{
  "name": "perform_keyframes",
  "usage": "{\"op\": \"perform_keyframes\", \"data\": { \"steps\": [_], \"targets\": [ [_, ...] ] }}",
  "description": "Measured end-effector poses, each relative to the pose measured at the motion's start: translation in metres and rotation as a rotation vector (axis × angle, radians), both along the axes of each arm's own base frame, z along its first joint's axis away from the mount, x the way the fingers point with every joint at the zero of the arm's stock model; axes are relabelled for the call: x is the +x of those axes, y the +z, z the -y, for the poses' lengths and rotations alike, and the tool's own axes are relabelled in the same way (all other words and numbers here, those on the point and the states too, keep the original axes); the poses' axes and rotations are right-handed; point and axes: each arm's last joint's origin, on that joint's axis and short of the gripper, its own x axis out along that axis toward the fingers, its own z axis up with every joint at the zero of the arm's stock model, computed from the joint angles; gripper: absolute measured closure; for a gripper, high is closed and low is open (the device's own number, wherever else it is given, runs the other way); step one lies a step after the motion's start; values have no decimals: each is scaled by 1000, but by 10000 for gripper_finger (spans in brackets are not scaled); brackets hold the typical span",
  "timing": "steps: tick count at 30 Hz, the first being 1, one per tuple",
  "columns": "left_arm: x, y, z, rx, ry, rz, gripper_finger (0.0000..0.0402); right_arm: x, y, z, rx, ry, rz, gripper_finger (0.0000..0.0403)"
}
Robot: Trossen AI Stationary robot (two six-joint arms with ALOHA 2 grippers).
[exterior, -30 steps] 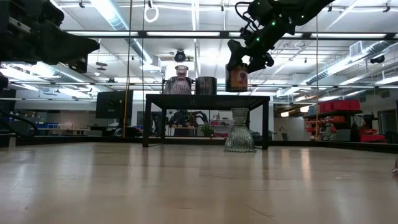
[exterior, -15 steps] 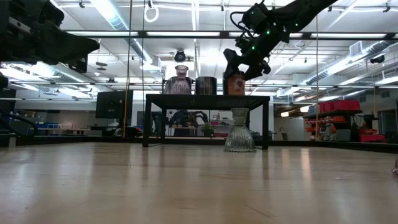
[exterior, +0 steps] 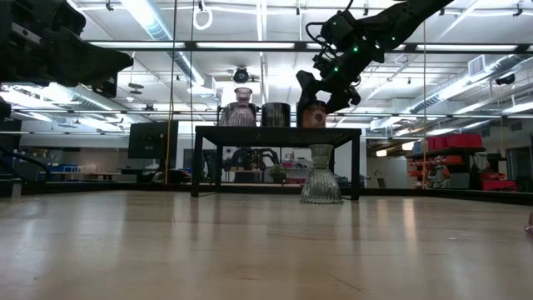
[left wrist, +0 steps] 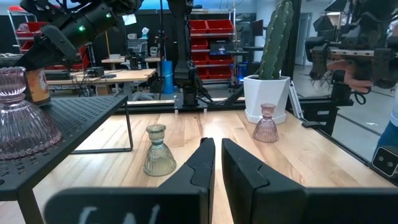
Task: Pick & Place candle stick holders
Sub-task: Put the silver scented candle on the shelf
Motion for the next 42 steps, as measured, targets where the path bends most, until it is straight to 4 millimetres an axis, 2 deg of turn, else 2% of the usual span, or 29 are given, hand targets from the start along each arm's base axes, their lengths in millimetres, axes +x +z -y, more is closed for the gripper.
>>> {"op": "perform_keyframes", "data": {
  "steps": [15,27,42],
  "targets": [
    [0,0,0,0,0,0,367,-2,0,3,-12,-30,-4,37],
    [0,0,0,0,0,0,367,-3,-9,2,-20,-30,12,37],
    [0,0,0,0,0,0,367,-1,-9,1,5,35,34,37]
  ]
}}
